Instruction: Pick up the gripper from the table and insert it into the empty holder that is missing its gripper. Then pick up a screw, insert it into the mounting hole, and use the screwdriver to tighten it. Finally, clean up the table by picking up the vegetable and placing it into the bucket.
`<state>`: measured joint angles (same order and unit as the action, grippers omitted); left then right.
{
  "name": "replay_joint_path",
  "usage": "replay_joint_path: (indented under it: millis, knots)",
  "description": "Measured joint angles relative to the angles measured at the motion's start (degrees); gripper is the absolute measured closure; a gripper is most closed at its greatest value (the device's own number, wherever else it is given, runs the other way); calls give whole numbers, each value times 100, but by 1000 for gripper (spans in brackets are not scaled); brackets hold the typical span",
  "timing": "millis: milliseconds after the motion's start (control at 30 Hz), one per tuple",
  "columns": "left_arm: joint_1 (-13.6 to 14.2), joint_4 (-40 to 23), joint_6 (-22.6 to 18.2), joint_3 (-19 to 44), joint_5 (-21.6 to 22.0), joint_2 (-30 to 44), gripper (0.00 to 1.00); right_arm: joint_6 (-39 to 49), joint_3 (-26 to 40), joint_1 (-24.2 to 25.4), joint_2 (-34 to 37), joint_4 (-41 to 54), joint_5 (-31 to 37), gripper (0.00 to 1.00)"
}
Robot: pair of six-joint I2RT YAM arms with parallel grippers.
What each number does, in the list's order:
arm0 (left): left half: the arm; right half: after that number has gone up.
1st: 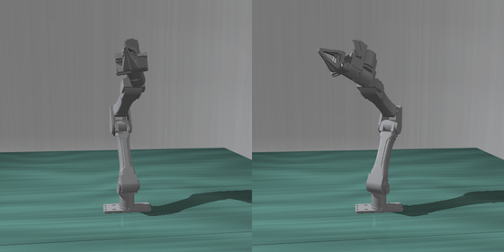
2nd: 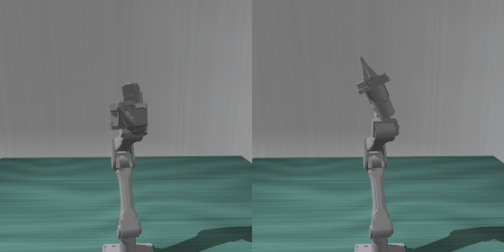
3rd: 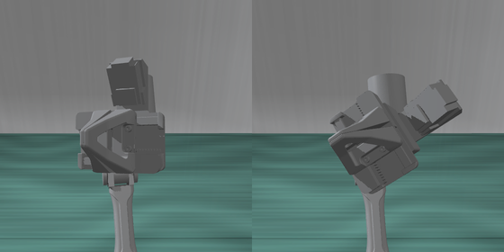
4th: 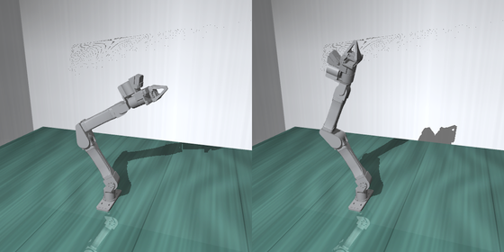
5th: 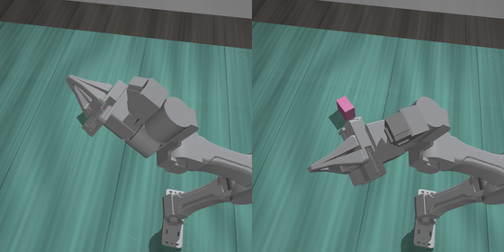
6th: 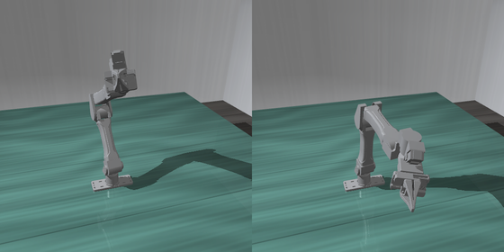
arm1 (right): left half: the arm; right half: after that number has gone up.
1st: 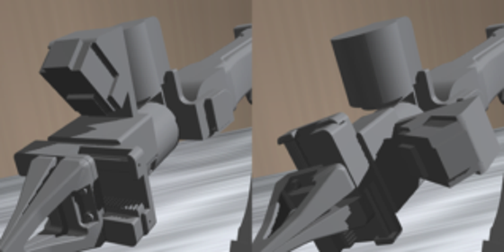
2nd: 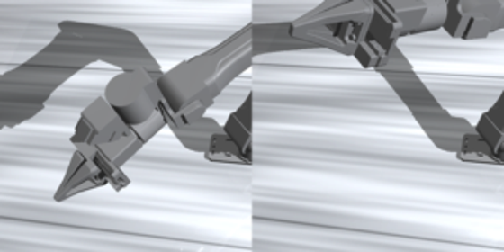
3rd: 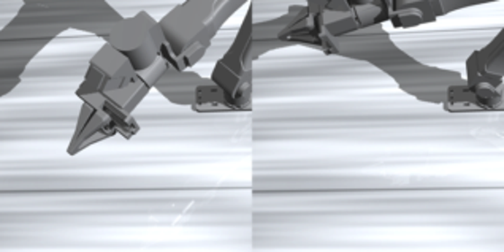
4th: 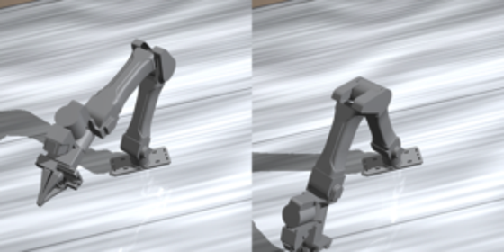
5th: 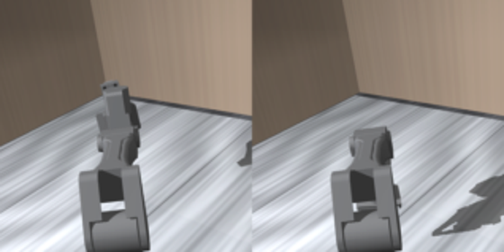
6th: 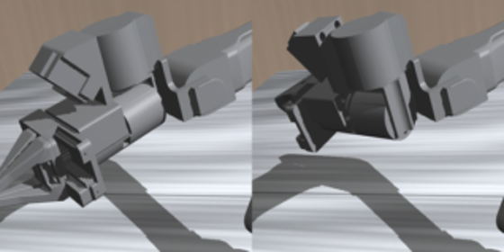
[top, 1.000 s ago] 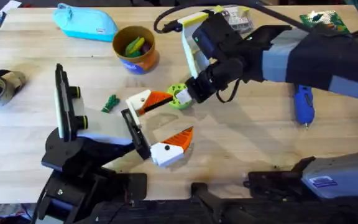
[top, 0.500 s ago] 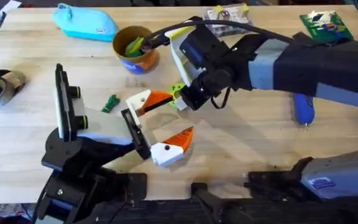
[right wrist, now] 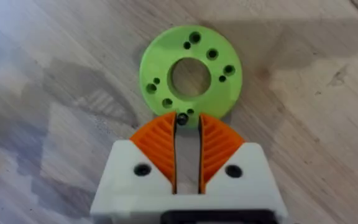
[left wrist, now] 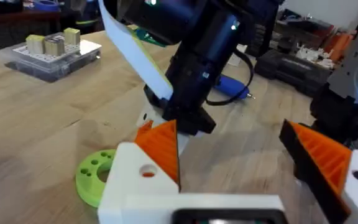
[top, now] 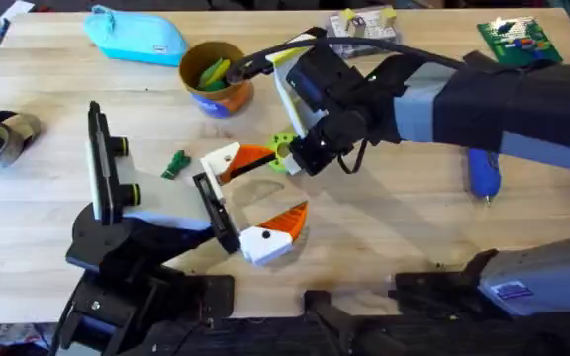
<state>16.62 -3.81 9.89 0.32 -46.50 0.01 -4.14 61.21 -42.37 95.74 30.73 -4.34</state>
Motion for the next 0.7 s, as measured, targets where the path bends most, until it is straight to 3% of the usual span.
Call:
replay_joint_path:
  millis: [367, 567, 700]
  knots:
    - [0, 0, 0, 0, 0, 0, 12, -18, 0, -11, 2, -53, 2, 781]
    - [0, 0, 0, 0, 0, 0, 12, -48, 0, -11, 12, -192, 2, 986]
    - [0, 0, 0, 0, 0, 0, 12, -55, 2, -11, 63, -202, 2, 993]
